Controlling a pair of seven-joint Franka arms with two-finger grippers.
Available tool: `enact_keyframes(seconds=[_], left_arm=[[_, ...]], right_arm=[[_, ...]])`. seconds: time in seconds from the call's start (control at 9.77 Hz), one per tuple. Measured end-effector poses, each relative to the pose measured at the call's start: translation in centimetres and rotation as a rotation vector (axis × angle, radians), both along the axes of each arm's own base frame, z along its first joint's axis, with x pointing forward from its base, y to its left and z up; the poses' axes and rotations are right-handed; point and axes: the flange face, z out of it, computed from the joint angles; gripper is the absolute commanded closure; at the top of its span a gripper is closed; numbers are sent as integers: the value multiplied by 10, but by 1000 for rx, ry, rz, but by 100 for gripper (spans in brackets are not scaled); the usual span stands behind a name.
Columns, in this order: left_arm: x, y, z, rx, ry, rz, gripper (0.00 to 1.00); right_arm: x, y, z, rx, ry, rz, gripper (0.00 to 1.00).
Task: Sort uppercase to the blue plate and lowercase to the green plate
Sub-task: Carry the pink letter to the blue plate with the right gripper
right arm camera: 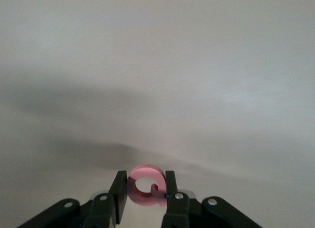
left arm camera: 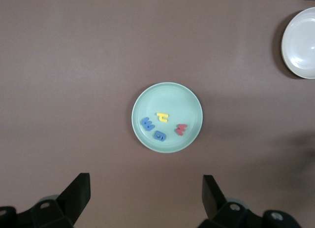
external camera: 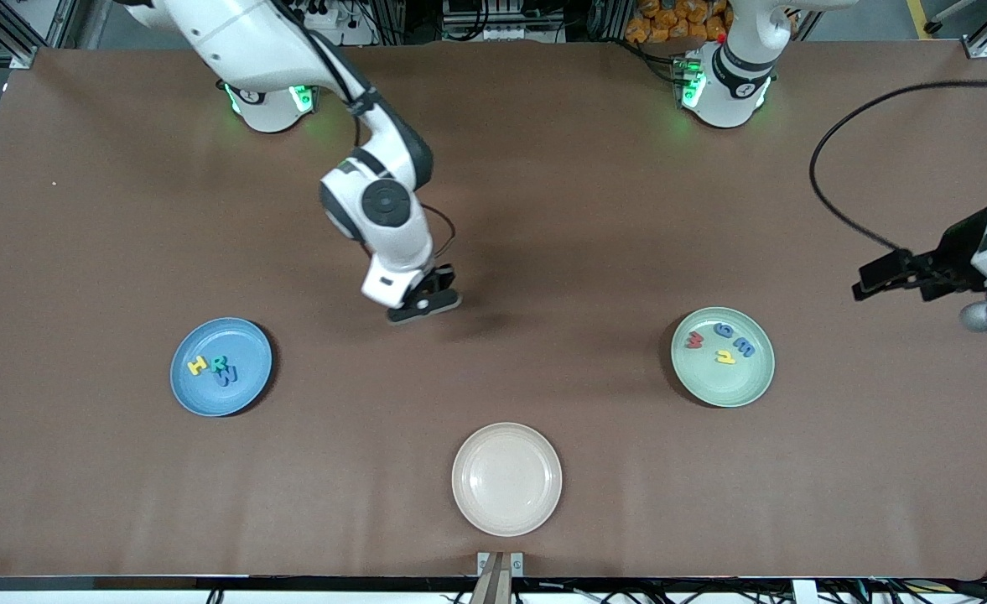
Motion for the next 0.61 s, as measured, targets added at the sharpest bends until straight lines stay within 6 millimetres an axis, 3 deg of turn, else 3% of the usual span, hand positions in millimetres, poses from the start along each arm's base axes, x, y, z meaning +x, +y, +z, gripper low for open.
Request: enact_keyframes(seconds=[0.1, 0.31, 0.61], left_arm=[[-14, 7, 12, 34, 32, -2, 0], [-35, 12, 28, 58, 78, -6, 0], [-53, 11, 53, 48, 65, -6, 0]], right_arm=[[22, -39, 12, -9, -2, -66, 100], [59, -126, 16, -23, 9, -156, 100], [87, -248, 10, -65, 20, -211, 100]])
